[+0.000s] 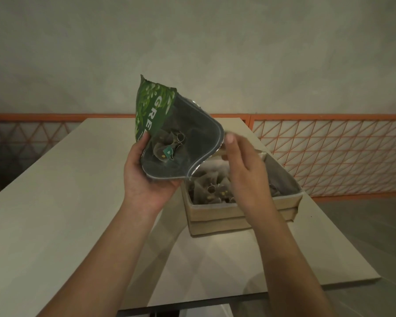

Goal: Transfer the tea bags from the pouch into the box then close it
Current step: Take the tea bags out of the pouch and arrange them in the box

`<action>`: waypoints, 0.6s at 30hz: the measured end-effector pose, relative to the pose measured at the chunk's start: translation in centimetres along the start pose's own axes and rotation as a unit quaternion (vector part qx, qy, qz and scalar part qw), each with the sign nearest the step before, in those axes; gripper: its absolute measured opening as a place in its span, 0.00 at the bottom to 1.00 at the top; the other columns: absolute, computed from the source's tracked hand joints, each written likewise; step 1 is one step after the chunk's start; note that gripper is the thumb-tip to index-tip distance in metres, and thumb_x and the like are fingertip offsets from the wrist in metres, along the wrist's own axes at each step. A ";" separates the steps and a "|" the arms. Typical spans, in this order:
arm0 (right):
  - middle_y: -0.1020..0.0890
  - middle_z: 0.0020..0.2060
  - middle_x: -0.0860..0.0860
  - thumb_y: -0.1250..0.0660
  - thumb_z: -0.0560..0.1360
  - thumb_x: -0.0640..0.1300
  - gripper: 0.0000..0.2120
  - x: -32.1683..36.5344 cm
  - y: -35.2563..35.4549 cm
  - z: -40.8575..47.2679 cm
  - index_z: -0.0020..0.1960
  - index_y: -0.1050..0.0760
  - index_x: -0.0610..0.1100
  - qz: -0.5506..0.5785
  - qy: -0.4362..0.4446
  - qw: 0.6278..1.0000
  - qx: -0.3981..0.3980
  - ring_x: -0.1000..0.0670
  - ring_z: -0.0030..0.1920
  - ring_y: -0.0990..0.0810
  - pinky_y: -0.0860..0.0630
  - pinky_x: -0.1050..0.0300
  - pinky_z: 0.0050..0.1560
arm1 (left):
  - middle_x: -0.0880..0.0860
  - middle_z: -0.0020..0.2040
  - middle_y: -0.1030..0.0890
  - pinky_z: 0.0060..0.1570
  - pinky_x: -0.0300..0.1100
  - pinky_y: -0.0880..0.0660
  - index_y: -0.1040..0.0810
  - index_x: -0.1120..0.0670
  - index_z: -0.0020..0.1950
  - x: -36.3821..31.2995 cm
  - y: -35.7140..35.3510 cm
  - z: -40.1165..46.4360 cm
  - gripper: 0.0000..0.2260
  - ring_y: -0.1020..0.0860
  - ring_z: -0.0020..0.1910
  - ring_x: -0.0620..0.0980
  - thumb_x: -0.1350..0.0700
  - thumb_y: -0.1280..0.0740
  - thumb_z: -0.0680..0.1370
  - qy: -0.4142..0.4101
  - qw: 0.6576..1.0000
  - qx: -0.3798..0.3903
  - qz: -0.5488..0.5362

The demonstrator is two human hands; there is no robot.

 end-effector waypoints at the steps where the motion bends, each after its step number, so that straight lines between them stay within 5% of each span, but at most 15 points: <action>1: 0.21 0.58 0.56 0.46 0.79 0.62 0.23 0.7 0.1 0.1 0.67 0.27 0.52 0.037 0.019 0.999 -0.019 0.63 0.55 0.23 0.25 0.70 0.53 | 0.58 0.76 0.30 0.62 0.51 0.24 0.27 0.53 0.74 0.0 -0.1 0.0 0.25 0.33 0.75 0.60 0.44 0.38 0.78 0.000 1.000 -0.001 0.007; 5: 0.20 0.57 0.48 0.41 0.82 0.47 0.17 2.4 0.6 0.1 0.68 0.26 0.44 0.010 0.123 0.987 -0.105 0.61 0.56 0.25 0.30 0.74 0.53 | 0.58 0.77 0.33 0.73 0.54 0.37 0.26 0.55 0.72 -0.2 -1.4 -0.2 0.25 0.36 0.76 0.60 0.45 0.38 0.78 -0.009 0.999 0.030 0.041; 8: 0.20 0.56 0.47 0.41 0.82 0.39 0.15 3.5 1.3 -1.1 0.68 0.26 0.41 0.029 0.187 0.965 -0.181 0.59 0.58 0.24 0.30 0.71 0.57 | 0.58 0.71 0.28 0.68 0.54 0.31 0.20 0.54 0.64 -0.5 -2.0 -0.4 0.21 0.29 0.69 0.59 0.45 0.35 0.76 -0.020 0.998 0.055 0.038; 13: 0.20 0.57 0.48 0.42 0.83 0.42 0.16 2.2 -0.1 -0.3 0.69 0.26 0.41 0.001 0.144 0.978 -0.150 0.68 0.56 0.27 0.31 0.74 0.57 | 0.58 0.77 0.33 0.67 0.53 0.29 0.30 0.53 0.76 -0.1 -1.8 0.4 0.26 0.30 0.72 0.60 0.44 0.39 0.79 0.023 0.999 0.030 0.035; 18: 0.20 0.57 0.50 0.42 0.83 0.42 0.16 2.1 0.2 -1.0 0.69 0.27 0.42 0.007 0.160 0.970 -0.182 0.67 0.58 0.27 0.31 0.74 0.57 | 0.59 0.77 0.34 0.72 0.56 0.33 0.31 0.55 0.76 0.3 -1.5 0.4 0.27 0.35 0.76 0.61 0.46 0.38 0.79 0.022 0.999 0.026 0.033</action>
Point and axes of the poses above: each hand's wrist, its own z-axis towards the middle knuckle, its own y-axis out of the back of the hand, x = y × z, the point moved 7 cm from there along z, towards the middle knuckle
